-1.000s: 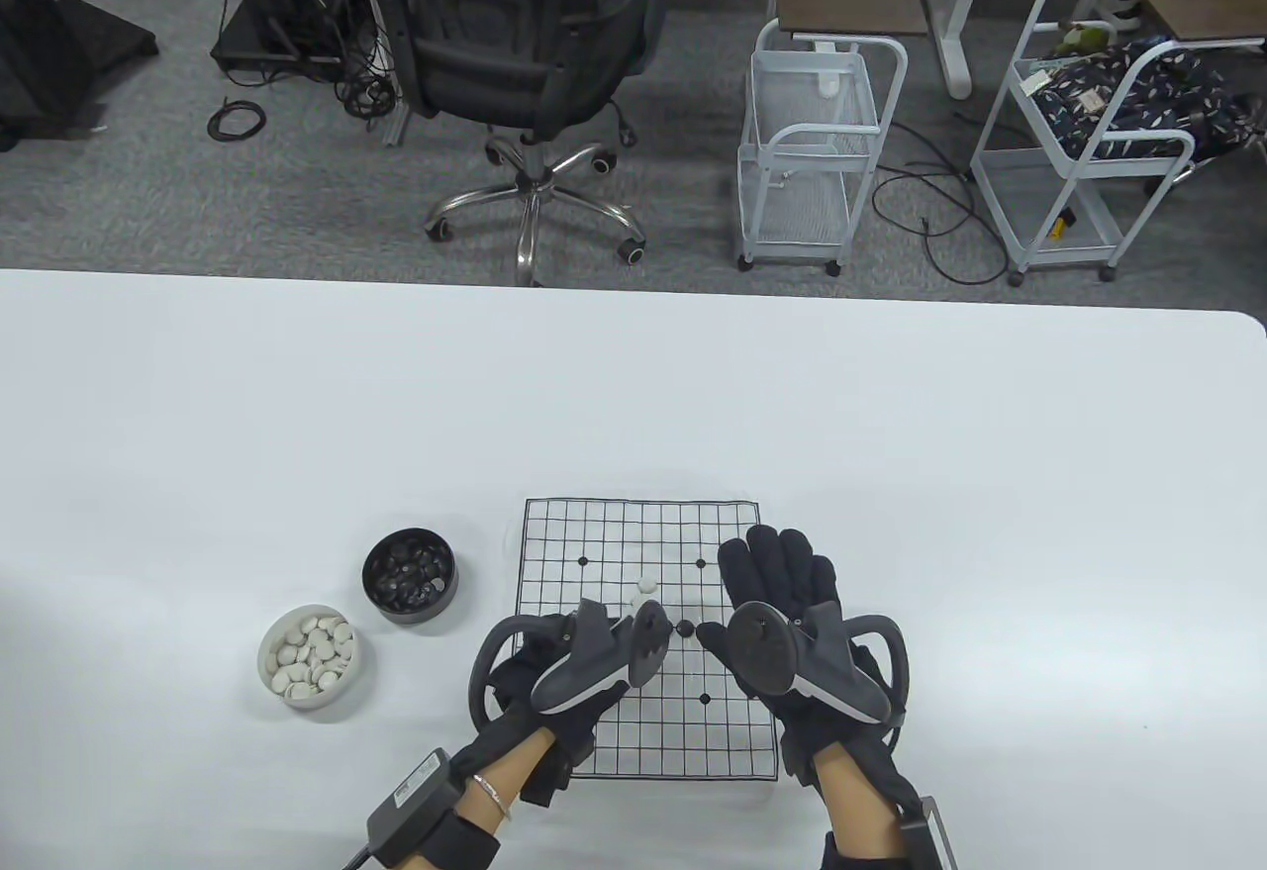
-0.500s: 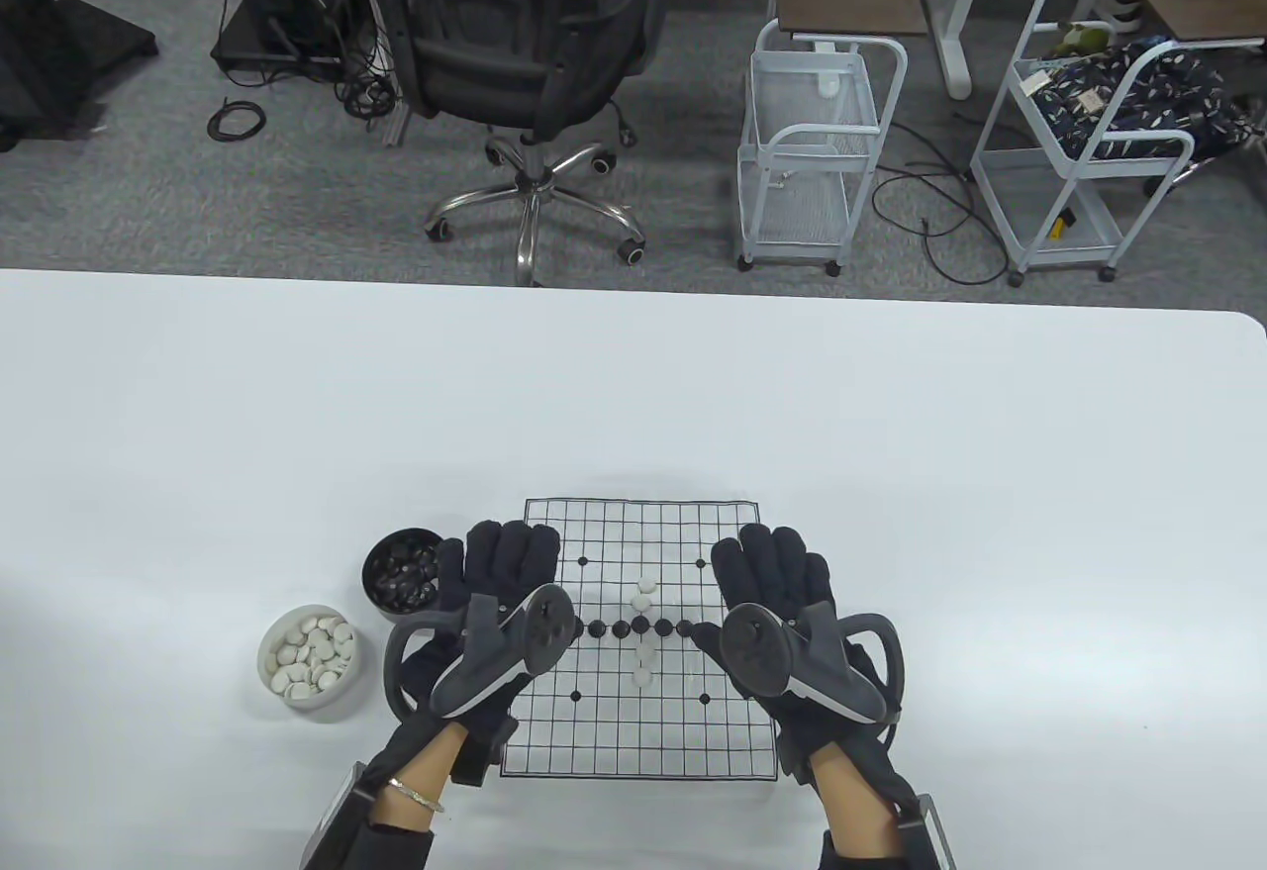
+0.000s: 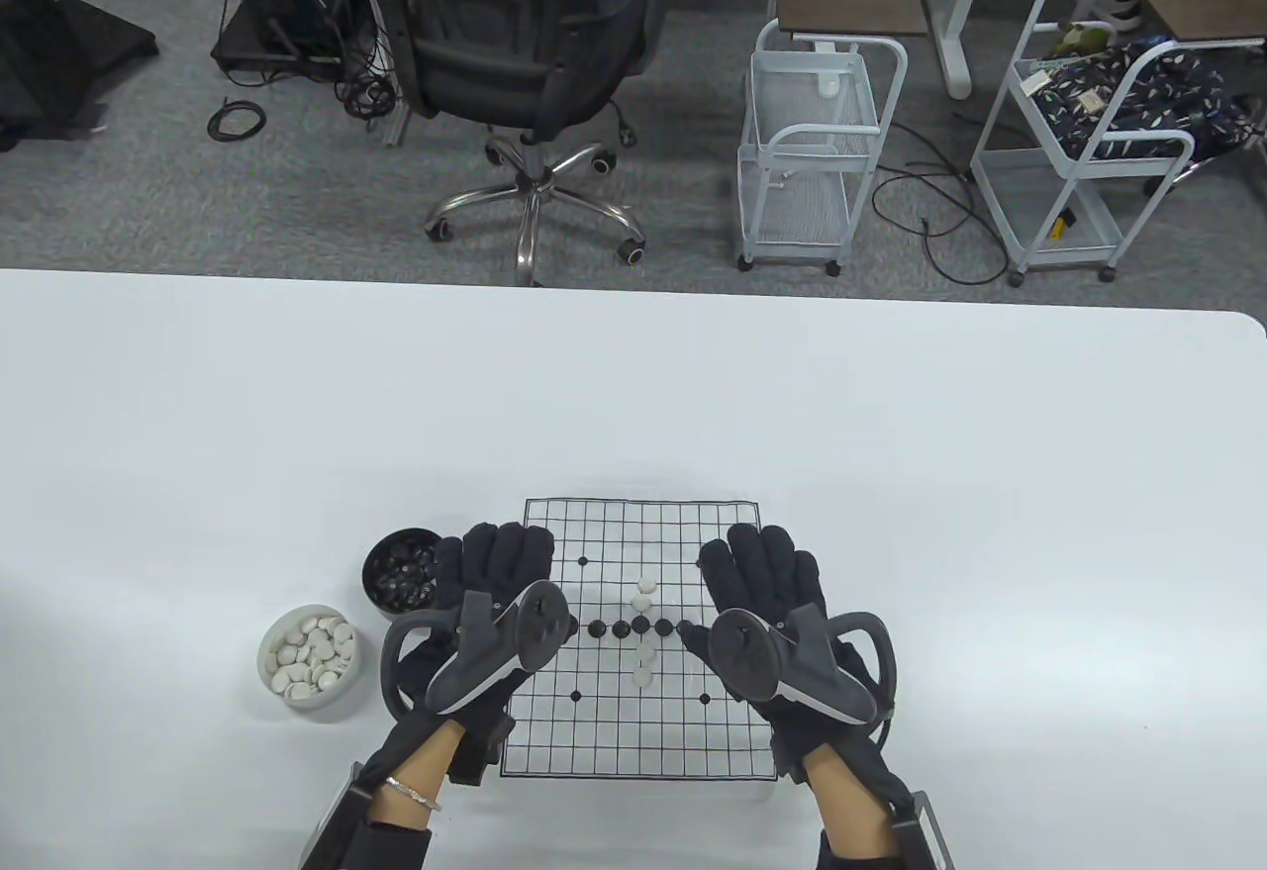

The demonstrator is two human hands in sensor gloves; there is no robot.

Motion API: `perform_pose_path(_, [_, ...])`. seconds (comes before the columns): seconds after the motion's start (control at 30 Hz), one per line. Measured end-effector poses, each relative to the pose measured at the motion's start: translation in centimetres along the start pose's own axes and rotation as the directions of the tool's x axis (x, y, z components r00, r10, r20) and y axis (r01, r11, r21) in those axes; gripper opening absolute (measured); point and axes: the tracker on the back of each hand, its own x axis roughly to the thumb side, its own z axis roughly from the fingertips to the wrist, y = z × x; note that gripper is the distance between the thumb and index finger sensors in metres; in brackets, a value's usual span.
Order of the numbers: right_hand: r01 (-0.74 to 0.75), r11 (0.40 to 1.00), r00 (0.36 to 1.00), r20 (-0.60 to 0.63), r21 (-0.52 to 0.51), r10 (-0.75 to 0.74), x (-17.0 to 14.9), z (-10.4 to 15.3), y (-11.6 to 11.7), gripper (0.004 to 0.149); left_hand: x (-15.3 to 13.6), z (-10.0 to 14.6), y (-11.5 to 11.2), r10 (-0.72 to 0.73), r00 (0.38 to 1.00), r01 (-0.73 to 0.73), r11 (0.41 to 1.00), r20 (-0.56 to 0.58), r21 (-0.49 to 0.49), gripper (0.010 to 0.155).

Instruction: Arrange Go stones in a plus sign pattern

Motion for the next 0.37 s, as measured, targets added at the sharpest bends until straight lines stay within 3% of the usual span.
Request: perform_pose_path(0.37, [-0.014, 1.000, 1.000, 0.008, -0.001, 0.014, 0.29, 0.07, -0.02, 0.078, 0.08, 0.04, 0.05, -0.008, 1.000, 0.008, 1.000, 0.003, 0.003, 0.082])
